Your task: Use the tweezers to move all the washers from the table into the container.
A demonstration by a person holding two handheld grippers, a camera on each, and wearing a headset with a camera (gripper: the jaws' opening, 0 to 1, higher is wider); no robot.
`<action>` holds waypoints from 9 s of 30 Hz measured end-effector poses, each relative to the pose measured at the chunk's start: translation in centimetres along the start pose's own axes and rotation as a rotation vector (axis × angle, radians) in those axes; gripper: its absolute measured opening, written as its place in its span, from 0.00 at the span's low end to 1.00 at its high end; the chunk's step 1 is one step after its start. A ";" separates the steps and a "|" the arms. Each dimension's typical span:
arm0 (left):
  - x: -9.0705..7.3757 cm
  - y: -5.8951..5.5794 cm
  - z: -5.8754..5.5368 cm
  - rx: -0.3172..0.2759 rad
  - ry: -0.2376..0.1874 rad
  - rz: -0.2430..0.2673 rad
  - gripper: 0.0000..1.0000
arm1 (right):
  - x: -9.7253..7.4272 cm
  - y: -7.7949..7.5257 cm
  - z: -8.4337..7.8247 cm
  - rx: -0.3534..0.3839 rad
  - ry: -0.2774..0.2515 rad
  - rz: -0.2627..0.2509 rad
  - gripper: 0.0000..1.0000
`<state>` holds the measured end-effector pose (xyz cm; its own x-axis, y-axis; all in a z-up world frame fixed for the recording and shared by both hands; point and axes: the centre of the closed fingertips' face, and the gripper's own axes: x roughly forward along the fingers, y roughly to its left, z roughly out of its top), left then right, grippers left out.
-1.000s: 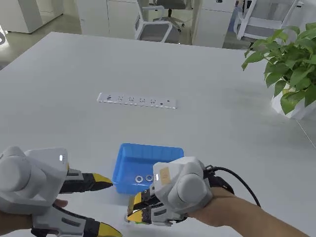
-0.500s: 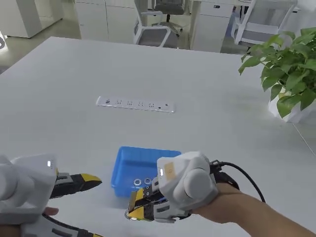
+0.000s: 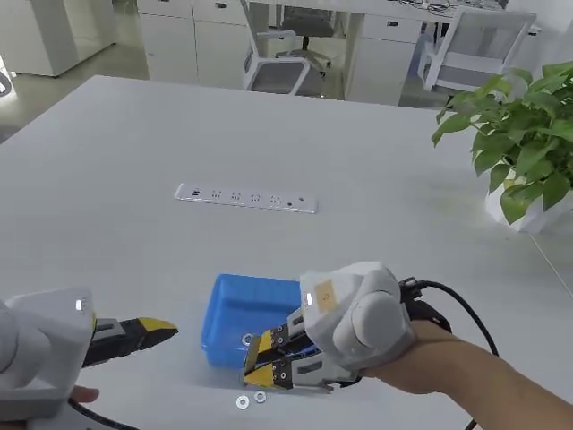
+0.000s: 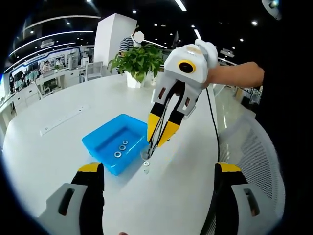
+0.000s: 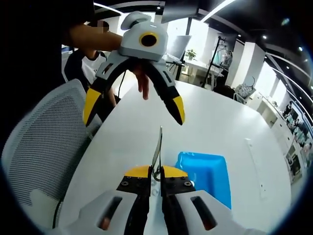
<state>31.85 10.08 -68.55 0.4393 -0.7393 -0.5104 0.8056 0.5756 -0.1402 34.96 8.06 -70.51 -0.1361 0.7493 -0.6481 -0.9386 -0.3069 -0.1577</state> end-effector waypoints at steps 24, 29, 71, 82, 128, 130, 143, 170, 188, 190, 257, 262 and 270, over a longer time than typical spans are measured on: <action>-0.8 1.4 0.5 -0.012 -0.018 0.039 0.99 | -2.0 -4.4 -2.8 0.058 0.026 -0.086 0.07; -0.7 1.8 0.8 -0.023 -0.029 0.051 0.99 | -1.8 -4.8 -3.6 0.089 0.027 -0.080 0.07; 3.8 4.4 4.4 0.052 -0.043 0.007 0.54 | 0.2 -5.6 -8.8 0.142 0.112 -0.030 0.08; 6.2 5.2 6.0 0.156 -0.024 -0.029 0.33 | 0.3 -5.7 -8.8 0.145 0.105 -0.028 0.08; 11.0 4.9 6.4 0.303 0.036 -0.176 0.06 | 0.4 -5.7 -8.6 0.125 0.089 -0.025 0.09; 10.9 4.8 6.4 0.314 0.037 -0.178 0.06 | 0.4 -5.7 -8.6 0.125 0.093 -0.025 0.09; 10.4 4.6 7.2 0.327 0.034 -0.178 0.05 | 0.3 -5.9 -8.7 0.116 0.120 -0.057 0.13; 7.0 4.5 9.0 0.347 0.046 -0.139 0.05 | -3.2 -5.4 -7.3 0.185 0.097 -0.172 0.32; 4.3 3.2 8.5 0.342 0.078 -0.146 0.05 | -5.6 -4.2 -7.9 0.298 0.096 -0.263 0.50; 4.2 2.9 8.3 0.344 0.084 -0.150 0.05 | -6.0 -4.1 -8.0 0.315 0.091 -0.279 0.51; 5.4 0.7 1.7 0.337 0.113 -0.228 0.05 | -5.7 -0.6 -9.5 0.462 0.027 -0.341 0.85; 5.7 0.6 1.5 0.337 0.108 -0.232 0.05 | -5.6 -0.5 -9.6 0.465 0.030 -0.337 0.85; 5.7 0.7 1.7 0.335 0.106 -0.234 0.05 | -5.4 -0.2 -9.8 0.473 0.035 -0.327 0.84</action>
<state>35.60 5.69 -70.16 0.2004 -0.7862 -0.5846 0.9711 0.2382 0.0125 38.96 -1.70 -74.32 0.1880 0.7389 -0.6471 -0.9708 0.2396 -0.0085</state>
